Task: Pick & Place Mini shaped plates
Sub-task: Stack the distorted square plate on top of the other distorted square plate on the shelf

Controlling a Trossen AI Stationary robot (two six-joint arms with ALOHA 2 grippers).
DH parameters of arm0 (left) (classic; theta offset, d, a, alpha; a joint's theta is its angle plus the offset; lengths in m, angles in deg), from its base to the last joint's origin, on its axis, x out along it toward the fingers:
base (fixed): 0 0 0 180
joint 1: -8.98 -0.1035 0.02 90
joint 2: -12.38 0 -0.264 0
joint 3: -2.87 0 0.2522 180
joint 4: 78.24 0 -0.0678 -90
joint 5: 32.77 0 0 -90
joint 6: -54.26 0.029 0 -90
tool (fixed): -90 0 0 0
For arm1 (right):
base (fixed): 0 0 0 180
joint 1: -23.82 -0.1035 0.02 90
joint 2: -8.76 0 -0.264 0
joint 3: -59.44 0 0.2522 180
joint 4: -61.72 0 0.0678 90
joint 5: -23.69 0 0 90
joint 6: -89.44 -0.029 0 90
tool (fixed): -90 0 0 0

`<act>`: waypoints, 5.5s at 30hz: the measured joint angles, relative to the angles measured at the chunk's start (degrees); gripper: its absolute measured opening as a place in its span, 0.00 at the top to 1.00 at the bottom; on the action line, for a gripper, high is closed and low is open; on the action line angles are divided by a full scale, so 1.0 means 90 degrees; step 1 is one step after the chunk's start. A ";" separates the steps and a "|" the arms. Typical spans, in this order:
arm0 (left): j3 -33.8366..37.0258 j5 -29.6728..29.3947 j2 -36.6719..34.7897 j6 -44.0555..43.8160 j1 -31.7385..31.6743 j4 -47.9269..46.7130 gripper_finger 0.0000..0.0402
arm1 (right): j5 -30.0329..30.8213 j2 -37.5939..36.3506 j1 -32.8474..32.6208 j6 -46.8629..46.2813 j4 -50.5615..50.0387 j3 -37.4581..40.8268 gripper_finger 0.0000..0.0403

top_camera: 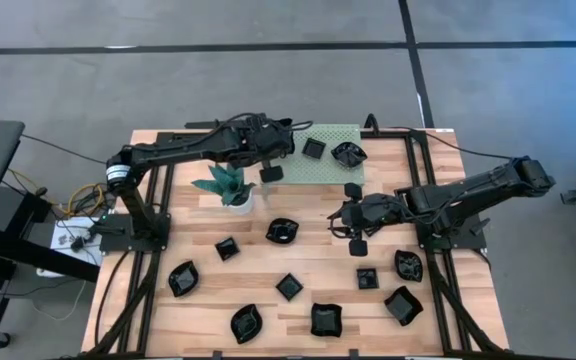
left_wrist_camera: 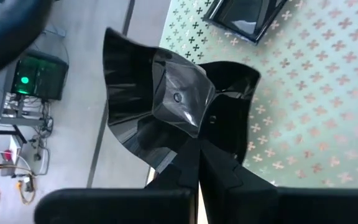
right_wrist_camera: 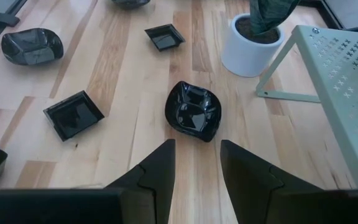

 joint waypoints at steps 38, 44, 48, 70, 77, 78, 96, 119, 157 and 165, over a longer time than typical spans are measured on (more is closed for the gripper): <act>-0.0002 0.1205 -0.0051 -0.1793 0.2265 0.0476 0.75 | 0.0002 0.0000 0.0002 0.0009 -0.0079 0.0000 0.70; 0.0001 0.1311 -0.0051 -0.3564 0.3078 -0.1154 0.66 | 0.0002 0.0000 0.0002 0.0002 -0.0078 0.0000 0.70; 0.0364 0.1564 -0.0064 -0.5133 0.3652 -0.1505 0.60 | 0.0002 0.0000 0.0002 0.0002 -0.0076 0.0000 0.70; 0.2072 0.1530 -0.0032 -0.5531 0.4629 0.0405 0.61 | -0.0886 0.0983 -0.1129 -0.2039 0.0057 0.0002 0.70; 0.2351 0.1401 -0.0027 -0.5507 0.4521 0.0582 0.61 | -0.1234 0.2013 -0.1746 -0.2822 0.0188 -0.0434 0.70; 0.2354 0.1399 -0.0027 -0.5508 0.4501 0.0589 0.61 | -0.1332 0.2120 -0.1840 -0.3028 0.0252 -0.0536 0.70; 0.2363 0.1401 -0.0027 -0.5510 0.4169 0.0792 0.63 | -0.0674 0.3762 -0.2848 -0.3338 -0.0372 -0.1763 0.70; 0.2361 0.1403 -0.0027 -0.5510 0.4169 0.1049 0.63 | -0.1757 0.4489 -0.2225 -0.3004 -0.0330 -0.1756 0.81; 0.2473 0.1787 0.0160 -0.2138 0.4213 0.3580 0.61 | -0.2117 0.3313 0.0251 -0.4323 -0.1016 -0.1751 0.99; 0.2744 0.1688 0.0206 -0.1908 0.4077 0.4028 0.56 | -0.2159 0.3315 0.0394 -0.4337 -0.0960 -0.1751 0.99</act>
